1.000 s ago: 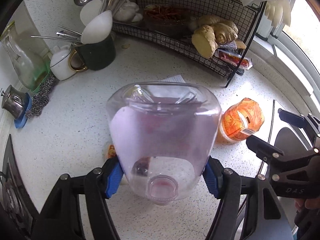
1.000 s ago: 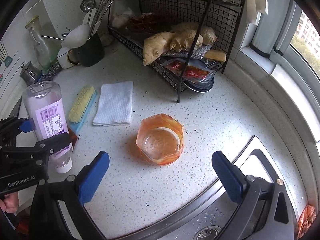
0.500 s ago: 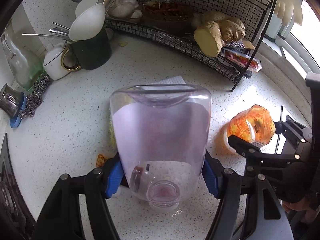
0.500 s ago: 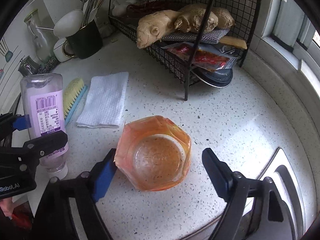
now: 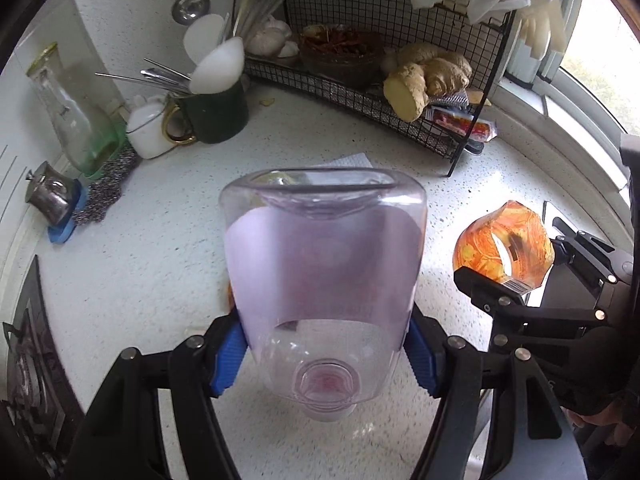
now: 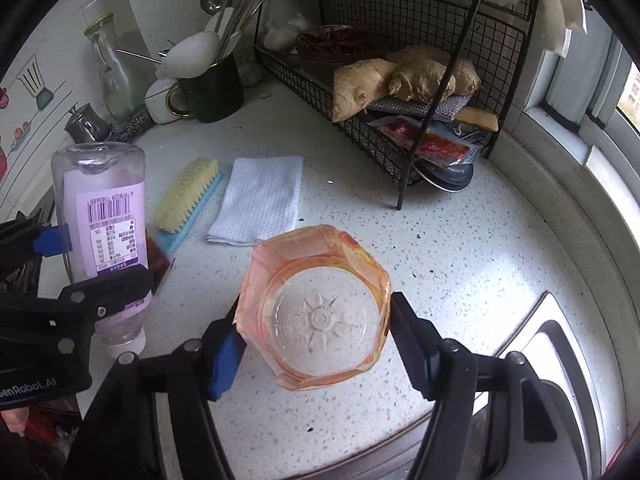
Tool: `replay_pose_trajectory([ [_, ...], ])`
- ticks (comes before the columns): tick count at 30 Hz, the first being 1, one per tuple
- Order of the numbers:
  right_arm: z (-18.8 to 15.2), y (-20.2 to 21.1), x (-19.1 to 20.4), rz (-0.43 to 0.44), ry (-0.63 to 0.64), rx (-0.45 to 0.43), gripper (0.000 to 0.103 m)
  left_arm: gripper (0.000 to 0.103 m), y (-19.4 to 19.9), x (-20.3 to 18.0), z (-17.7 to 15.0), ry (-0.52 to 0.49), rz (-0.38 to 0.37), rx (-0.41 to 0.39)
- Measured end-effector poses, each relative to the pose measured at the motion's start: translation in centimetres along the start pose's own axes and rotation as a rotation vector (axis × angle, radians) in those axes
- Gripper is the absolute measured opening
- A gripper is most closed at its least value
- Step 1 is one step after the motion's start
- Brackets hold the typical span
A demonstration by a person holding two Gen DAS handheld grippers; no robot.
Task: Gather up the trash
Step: 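Grasp the orange translucent cup with the right gripper while the left holds the bottle, then carry the bottle and orange cup down toward the red bucket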
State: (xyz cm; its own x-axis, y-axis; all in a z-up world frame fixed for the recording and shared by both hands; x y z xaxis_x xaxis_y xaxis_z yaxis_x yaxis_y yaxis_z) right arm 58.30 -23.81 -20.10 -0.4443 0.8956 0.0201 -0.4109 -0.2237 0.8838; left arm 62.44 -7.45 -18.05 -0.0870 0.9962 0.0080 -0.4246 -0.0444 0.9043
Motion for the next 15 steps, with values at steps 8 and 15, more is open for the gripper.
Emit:
replay_pose_trajectory([
  [8, -1.5, 5.5, 3.0, -0.015, -0.016, -0.038, 0.065, 0.067, 5.4, 2.1, -2.6, -0.012, -0.002, -0.056],
  [15, -4.2, 9.4, 7.3, -0.023, -0.01, -0.058, 0.065, 0.067, 9.7, 5.1, -6.4, -0.017, -0.02, -0.111],
])
Point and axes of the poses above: each gripper's, at about its wrist camera, not at the fingertips, and y roughly against the way its jaws point, x to its left, z to its top, the point moved 5 cm from there along -y, roughly the way its jaws point, and after that the axes turned 4 degrees about y, right-handed, at the moved point
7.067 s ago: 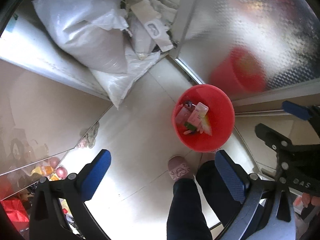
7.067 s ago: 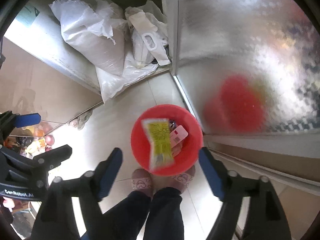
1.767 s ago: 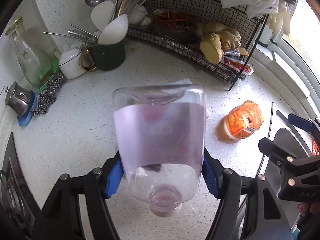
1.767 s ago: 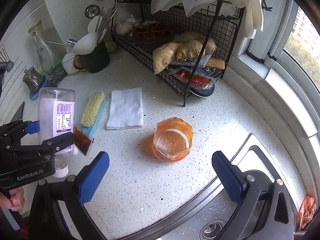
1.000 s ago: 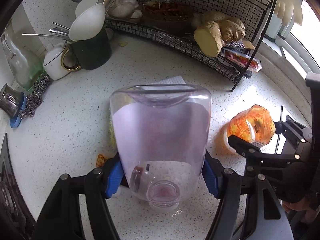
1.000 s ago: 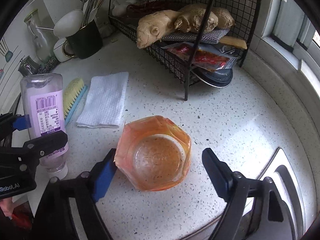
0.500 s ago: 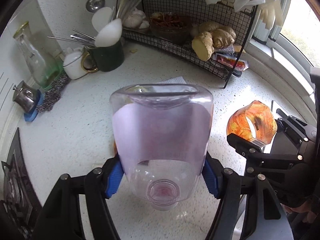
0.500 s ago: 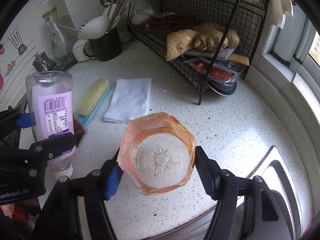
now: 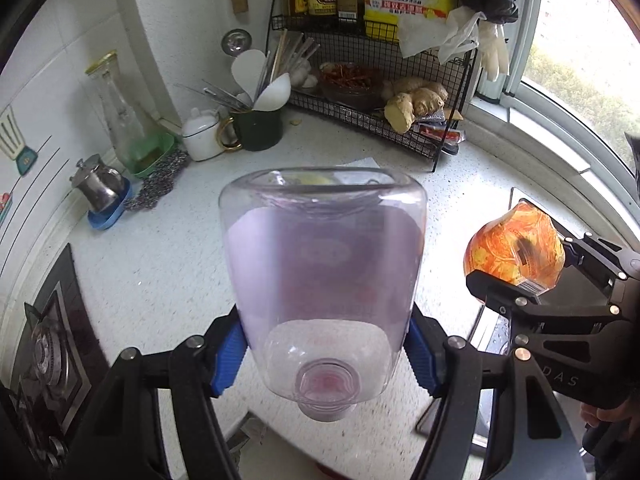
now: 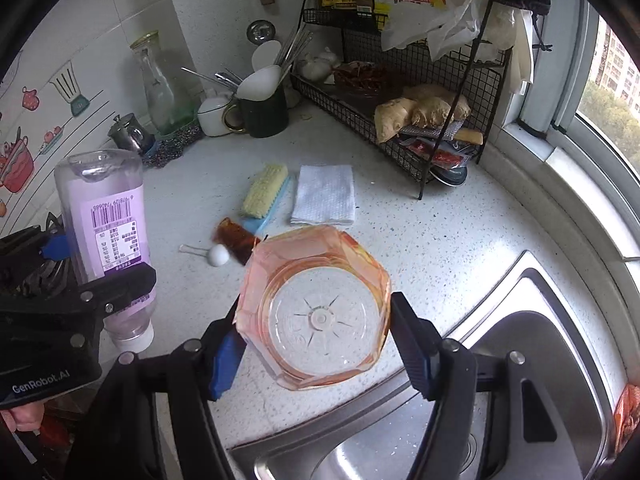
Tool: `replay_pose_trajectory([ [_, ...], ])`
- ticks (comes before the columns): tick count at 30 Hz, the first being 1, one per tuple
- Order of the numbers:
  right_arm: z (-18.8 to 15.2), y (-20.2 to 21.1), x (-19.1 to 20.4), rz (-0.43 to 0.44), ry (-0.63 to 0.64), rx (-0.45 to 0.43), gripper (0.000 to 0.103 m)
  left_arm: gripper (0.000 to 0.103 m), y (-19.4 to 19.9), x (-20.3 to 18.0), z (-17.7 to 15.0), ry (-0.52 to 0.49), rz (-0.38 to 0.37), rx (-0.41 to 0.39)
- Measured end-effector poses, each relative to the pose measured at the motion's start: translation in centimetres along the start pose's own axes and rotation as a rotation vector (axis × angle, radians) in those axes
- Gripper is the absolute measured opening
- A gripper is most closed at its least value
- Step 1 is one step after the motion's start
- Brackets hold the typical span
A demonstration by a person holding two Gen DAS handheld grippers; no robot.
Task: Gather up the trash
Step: 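Carry the bottle and orange cup down toward the red bucket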
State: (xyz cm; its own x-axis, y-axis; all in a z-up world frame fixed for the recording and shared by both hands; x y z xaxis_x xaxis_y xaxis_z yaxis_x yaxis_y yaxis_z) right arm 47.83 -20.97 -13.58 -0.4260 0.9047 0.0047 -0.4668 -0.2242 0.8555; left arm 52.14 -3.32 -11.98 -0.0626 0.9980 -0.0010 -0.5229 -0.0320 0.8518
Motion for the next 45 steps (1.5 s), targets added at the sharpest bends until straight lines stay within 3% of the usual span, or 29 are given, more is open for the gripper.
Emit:
replay_pose_trajectory([
  [18, -9.0, 6.7, 12.1, -0.018, 0.029, -0.019, 0.065, 0.067, 9.3, 6.4, -15.2, 0.02, -0.029, -0.015],
  [26, -13.9, 7.6, 16.6, -0.012, 0.03, 0.006, 0.065, 0.067, 10.9, 8.2, -21.9, 0.038, -0.036, 0.025],
  [31, -17.1, 6.8, 17.7, 0.0, 0.001, 0.037, 0.065, 0.067, 9.6, 8.4, -26.3, 0.043, -0.038, 0.093],
  [35, -20.7, 4.1, 18.4, 0.011, 0.016, 0.131, 0.065, 0.067, 7.6, 8.3, -29.9, 0.058, -0.042, 0.163],
  [45, -27.8, -4.1, 19.4, 0.055, 0.06, 0.284, 0.065, 0.067, -1.1, 8.9, -39.5, 0.103, -0.017, 0.367],
])
Point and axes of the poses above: each gripper's, at about its wrist camera, not at the fingertips, and y roughly against the way its jaws point, x to its left, z to its top, the point moved 5 cm from there along -y, roughly the way its jaws point, and after that the axes turned 4 degrees about y, right-handed, at the moved point
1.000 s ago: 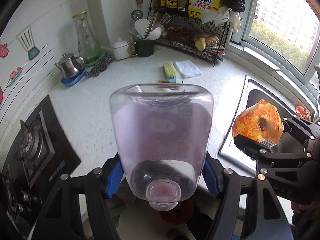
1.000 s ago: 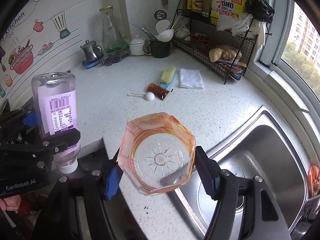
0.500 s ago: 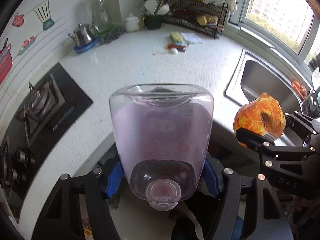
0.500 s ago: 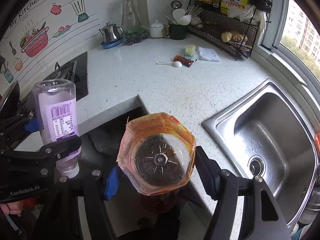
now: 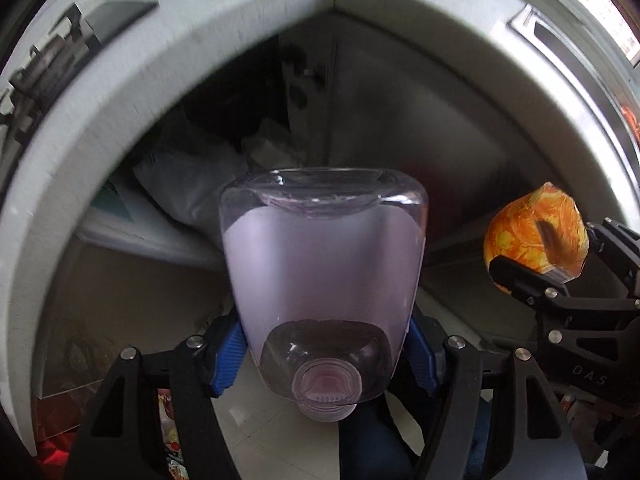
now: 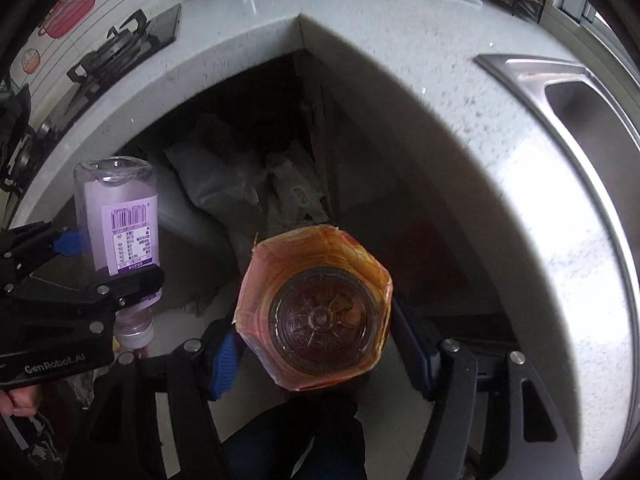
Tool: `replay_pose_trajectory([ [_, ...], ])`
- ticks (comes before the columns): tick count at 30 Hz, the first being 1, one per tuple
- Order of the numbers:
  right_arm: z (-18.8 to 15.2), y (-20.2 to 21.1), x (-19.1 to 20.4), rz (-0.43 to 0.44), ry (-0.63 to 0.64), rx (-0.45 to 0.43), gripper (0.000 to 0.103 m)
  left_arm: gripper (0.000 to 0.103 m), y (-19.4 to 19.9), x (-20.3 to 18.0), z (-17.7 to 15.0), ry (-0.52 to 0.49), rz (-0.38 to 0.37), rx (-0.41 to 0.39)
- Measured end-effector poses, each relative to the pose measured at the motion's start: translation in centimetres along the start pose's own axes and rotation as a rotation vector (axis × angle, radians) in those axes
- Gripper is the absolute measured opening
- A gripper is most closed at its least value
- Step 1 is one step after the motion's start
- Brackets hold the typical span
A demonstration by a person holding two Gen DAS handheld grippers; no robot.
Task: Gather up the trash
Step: 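Carry the bottle and orange cup down toward the red bucket, then open the left gripper over the bucket while the right gripper releases the cup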
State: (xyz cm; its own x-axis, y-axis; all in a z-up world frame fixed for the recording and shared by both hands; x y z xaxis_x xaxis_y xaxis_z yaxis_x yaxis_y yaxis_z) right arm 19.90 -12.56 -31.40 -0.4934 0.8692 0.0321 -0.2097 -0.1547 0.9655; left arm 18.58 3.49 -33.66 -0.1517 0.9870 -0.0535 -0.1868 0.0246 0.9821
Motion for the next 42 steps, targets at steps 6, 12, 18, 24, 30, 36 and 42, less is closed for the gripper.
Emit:
replay_pose_trajectory([
  [6, -1.8, -6.5, -1.3, -0.026, -0.021, 0.037, 0.065, 0.067, -7.1, -0.1, -2.1, -0.005, -0.016, 0.074],
  [12, -3.6, -13.5, -2.6, -0.047, -0.062, 0.079, 0.065, 0.067, -15.4, -1.6, -3.5, -0.024, -0.046, 0.118],
  [18, -4.6, -19.2, -3.7, -0.076, -0.099, 0.1, 0.065, 0.067, -21.7, -2.5, -3.9, -0.053, -0.074, 0.152],
  [24, -5.0, -20.7, -4.7, -0.155, -0.072, 0.071, 0.065, 0.067, -25.0, -3.4, -3.4, -0.114, -0.098, 0.171],
  [30, -6.4, -21.4, -5.8, -0.144, -0.123, 0.104, 0.065, 0.075, -26.1, -4.1, -3.1, -0.162, -0.117, 0.167],
  [36, -7.0, -21.5, -5.7, -0.133, -0.142, 0.121, 0.065, 0.075, -25.6, -4.8, -3.4, -0.217, -0.118, 0.169],
  [42, -6.8, -21.3, -4.8, -0.114, -0.125, 0.114, 0.065, 0.075, -24.6, -3.8, -3.7, -0.188, -0.114, 0.163],
])
Point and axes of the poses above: each gripper's, at about its wrist camera, not at the fingertips, and y roughly against the way its jaws point, x to its left, z to its top, the point moved 5 cm from there along -y, roughly the way its jaws point, and after that the axes turned 4 degrees about y, right-handed, at the moved point
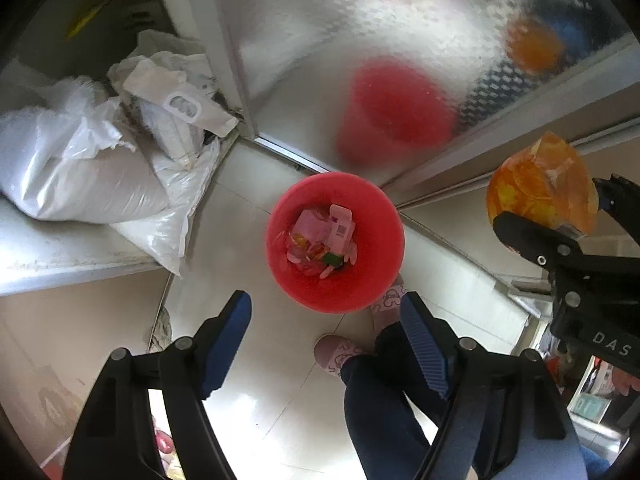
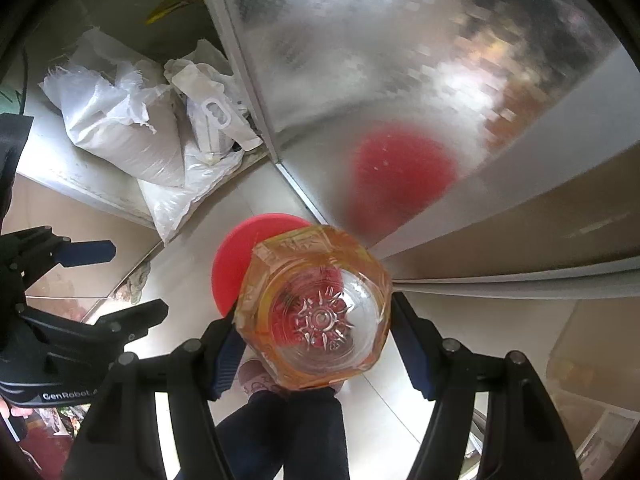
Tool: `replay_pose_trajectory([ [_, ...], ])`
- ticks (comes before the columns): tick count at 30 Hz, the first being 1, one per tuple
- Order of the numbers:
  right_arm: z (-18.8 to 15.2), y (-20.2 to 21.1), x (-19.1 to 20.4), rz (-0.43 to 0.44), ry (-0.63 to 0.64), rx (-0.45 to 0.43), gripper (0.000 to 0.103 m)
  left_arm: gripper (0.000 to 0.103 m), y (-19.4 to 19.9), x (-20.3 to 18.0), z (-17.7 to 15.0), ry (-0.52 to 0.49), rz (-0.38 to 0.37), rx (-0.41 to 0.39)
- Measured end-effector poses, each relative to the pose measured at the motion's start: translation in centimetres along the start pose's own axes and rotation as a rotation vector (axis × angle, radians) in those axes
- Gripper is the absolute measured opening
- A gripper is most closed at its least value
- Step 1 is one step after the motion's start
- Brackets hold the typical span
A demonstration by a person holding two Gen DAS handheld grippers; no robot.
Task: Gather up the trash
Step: 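Open the left gripper over the bucket while the right gripper releases the cup, then raise both open tools from the bucket back up over the counter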
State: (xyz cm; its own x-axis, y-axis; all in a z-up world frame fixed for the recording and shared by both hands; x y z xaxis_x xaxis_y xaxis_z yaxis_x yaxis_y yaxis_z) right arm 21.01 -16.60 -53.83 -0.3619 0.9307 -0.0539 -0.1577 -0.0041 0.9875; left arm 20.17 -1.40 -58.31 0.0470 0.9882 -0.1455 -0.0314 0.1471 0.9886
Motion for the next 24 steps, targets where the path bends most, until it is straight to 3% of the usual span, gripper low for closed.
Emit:
replay_pose_trajectory([
  [4, 0.0, 0.5, 0.6, 0.013, 0.03, -0.005, 0.066, 0.078, 1.2, 1.0, -0.6, 0.04, -0.023, -0.025],
  [10, 0.5, 0.5, 2.0, 0.019, 0.09, -0.005, 0.066, 0.087, 1.7, 3.6, -1.4, 0.124, 0.012, -0.061],
  [20, 0.7, -1.2, 3.6, 0.036, 0.14, 0.032, 0.066, 0.091, 1.3, 6.3, -2.1, 0.168, 0.039, -0.076],
  [22, 0.7, -1.4, 3.7, 0.037, 0.143, 0.034, 0.066, 0.103, 1.4, 6.6, -2.1, 0.181, 0.035, -0.08],
  [24, 0.7, -1.7, 3.9, 0.035, 0.148, 0.038, 0.066, 0.103, 1.4, 7.1, -2.2, 0.196, 0.034, -0.084],
])
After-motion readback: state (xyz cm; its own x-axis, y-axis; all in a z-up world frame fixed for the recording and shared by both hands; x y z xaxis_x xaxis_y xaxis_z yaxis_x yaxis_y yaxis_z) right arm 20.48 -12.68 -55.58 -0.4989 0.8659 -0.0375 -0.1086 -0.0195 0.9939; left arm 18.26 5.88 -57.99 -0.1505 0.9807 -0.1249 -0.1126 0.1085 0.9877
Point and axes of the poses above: each gripper's, at about its wrist camera, not at the fingertips, and y roughly against the way its jaws point, x to its left, z to its top, the point moved 5 cm from there along -y, roughly the way its jaws point, and after that the axes turned 4 degrees about y, right-handed, at the moved point
